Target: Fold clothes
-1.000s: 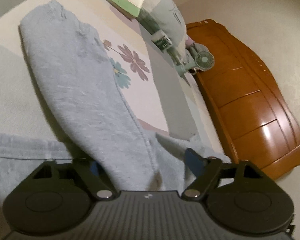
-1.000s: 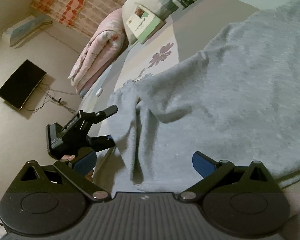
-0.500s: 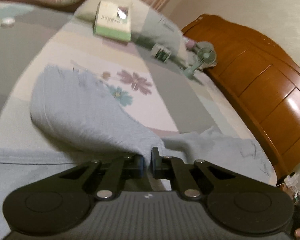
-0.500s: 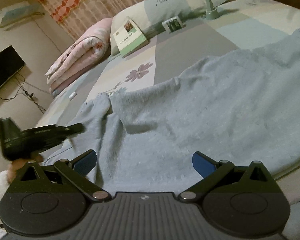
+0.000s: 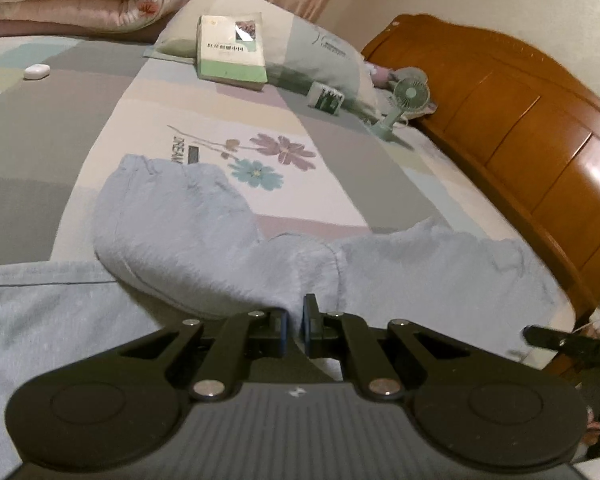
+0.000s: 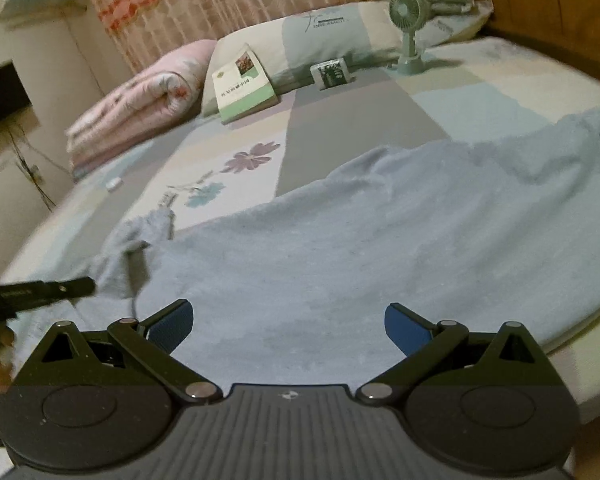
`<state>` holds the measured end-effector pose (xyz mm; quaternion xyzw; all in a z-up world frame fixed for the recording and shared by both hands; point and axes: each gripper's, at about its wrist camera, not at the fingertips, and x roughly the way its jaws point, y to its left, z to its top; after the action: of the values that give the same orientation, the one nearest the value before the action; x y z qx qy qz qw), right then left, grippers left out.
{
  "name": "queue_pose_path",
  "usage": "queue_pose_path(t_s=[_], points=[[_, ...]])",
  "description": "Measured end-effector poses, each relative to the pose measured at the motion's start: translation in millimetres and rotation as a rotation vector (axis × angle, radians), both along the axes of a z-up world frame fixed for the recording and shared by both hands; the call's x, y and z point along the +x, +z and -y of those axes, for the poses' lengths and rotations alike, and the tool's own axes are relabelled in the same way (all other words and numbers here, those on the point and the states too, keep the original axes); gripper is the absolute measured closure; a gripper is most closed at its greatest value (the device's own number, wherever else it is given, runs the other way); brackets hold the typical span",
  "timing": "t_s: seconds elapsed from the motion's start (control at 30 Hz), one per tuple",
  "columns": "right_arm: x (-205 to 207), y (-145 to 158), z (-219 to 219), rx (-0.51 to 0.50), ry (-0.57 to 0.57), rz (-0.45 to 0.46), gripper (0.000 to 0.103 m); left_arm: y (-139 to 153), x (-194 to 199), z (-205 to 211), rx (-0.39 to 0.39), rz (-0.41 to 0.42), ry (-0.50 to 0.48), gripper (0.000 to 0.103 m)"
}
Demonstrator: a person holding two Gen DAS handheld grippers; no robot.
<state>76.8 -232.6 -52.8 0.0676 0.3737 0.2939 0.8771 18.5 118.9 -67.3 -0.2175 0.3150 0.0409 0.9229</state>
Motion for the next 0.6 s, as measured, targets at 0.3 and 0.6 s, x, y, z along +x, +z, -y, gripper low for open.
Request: queue_pose_path(t_s=[0.3, 0.6], points=[[1.2, -1.0, -3.0, -0.217, -0.025, 0.090, 0.000, -17.1, -3.3, -3.8, 0.019, -0.054, -0.007, 0.098], [-10.9, -42.5, -11.4, -0.413, 0.082, 0.056, 0.000, -30.6, -5.5, -14.9, -0.004, -0.099, 0.004, 0.087]])
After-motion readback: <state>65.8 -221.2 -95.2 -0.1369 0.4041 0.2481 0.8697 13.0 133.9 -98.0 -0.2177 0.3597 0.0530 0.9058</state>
